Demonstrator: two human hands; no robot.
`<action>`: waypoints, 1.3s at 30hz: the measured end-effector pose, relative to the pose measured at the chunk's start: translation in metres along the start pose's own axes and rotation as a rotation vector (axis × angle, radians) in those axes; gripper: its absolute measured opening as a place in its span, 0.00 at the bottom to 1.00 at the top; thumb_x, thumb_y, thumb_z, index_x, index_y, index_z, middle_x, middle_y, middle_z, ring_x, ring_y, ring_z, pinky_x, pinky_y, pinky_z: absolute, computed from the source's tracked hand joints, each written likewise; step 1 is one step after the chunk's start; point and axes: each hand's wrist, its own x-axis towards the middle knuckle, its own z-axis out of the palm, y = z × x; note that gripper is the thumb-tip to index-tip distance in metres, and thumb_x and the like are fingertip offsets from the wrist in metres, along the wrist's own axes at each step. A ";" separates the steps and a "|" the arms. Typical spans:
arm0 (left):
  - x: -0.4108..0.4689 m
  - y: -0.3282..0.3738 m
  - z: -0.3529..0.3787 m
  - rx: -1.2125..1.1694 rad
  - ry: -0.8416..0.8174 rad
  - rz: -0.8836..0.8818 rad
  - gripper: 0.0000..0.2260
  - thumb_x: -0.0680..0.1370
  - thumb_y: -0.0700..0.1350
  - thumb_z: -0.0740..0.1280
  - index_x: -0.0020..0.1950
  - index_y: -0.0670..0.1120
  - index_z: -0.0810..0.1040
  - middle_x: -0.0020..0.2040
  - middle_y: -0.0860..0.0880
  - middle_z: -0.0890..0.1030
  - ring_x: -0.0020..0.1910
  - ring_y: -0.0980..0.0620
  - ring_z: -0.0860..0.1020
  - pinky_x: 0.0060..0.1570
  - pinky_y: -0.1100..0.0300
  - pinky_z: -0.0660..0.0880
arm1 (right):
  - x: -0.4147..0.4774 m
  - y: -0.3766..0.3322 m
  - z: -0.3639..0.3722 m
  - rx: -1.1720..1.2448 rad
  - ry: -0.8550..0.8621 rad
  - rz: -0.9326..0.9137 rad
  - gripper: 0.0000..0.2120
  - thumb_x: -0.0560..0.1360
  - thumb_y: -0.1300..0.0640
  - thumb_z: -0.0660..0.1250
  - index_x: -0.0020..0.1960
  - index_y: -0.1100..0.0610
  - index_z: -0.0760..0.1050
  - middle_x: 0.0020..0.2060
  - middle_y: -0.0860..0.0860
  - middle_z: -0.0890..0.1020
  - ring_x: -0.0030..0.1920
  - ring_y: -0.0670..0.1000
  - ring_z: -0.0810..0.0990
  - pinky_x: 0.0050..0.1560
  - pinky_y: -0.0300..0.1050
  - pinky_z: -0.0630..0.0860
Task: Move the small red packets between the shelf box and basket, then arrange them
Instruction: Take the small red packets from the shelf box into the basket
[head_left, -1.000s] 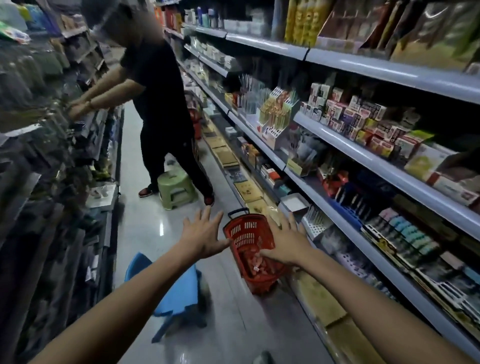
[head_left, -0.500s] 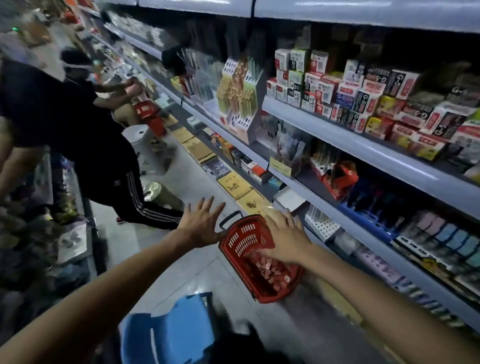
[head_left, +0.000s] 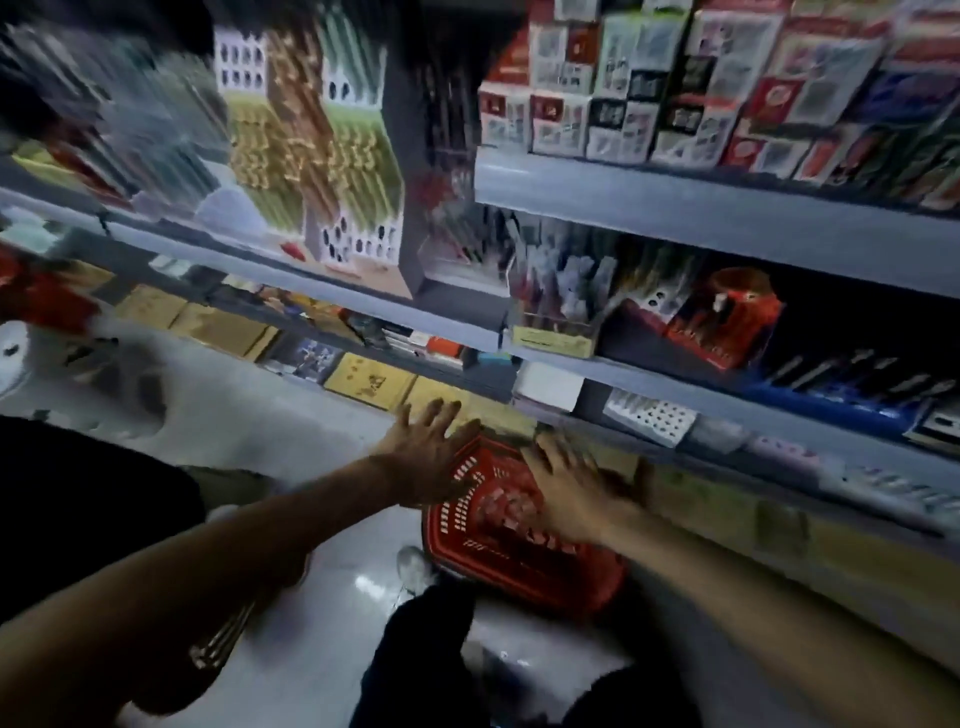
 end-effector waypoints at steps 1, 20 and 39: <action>0.010 -0.016 0.009 0.010 0.006 0.039 0.45 0.75 0.76 0.55 0.83 0.55 0.44 0.84 0.43 0.47 0.82 0.37 0.48 0.77 0.32 0.51 | 0.010 -0.006 0.007 0.038 -0.009 0.041 0.41 0.79 0.34 0.55 0.83 0.54 0.46 0.82 0.60 0.46 0.81 0.63 0.43 0.79 0.63 0.44; 0.220 0.031 0.364 -0.116 0.102 0.165 0.44 0.74 0.72 0.55 0.84 0.54 0.44 0.84 0.40 0.49 0.82 0.39 0.51 0.78 0.37 0.53 | 0.147 0.076 0.348 0.181 0.165 0.295 0.45 0.76 0.33 0.64 0.83 0.53 0.48 0.81 0.58 0.48 0.81 0.61 0.46 0.79 0.63 0.51; 0.259 0.073 0.449 0.043 0.523 0.311 0.39 0.76 0.72 0.50 0.83 0.56 0.48 0.82 0.41 0.57 0.81 0.39 0.57 0.76 0.36 0.58 | 0.149 0.097 0.482 0.006 0.396 0.315 0.46 0.76 0.30 0.59 0.83 0.51 0.45 0.81 0.57 0.47 0.82 0.59 0.43 0.81 0.58 0.46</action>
